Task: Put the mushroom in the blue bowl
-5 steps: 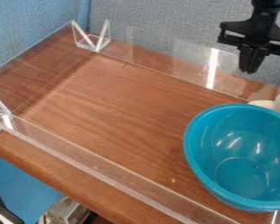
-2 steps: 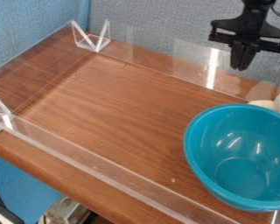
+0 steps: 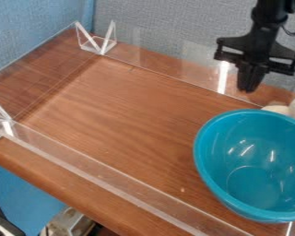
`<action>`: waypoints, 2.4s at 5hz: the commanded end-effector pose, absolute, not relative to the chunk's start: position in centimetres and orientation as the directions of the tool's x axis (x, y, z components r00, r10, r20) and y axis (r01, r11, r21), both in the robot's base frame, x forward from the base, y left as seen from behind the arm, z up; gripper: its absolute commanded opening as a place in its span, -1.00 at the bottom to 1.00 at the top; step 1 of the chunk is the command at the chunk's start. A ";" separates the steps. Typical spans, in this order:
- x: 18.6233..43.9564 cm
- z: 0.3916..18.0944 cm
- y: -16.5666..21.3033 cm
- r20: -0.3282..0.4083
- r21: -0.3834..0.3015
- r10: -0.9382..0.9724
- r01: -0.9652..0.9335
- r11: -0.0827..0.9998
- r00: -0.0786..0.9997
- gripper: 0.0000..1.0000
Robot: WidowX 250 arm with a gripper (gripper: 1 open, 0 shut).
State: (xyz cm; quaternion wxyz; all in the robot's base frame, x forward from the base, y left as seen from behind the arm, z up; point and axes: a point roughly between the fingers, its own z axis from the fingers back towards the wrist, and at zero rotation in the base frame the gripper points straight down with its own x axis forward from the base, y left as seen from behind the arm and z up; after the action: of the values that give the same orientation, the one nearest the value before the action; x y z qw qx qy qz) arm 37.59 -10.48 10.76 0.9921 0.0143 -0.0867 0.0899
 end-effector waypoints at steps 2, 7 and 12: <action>34.8 12.2 -12.9 0.211 -0.014 0.143 -0.144 0.990 0.967 -1.00; 33.6 10.0 -13.9 0.162 0.013 0.145 -0.149 0.989 0.976 -1.00; 32.8 8.4 -14.9 0.110 0.024 0.152 -0.156 0.988 0.982 -1.00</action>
State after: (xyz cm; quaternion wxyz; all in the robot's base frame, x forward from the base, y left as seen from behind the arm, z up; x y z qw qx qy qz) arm 32.65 -14.53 7.05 0.9957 0.0264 -0.0372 0.0807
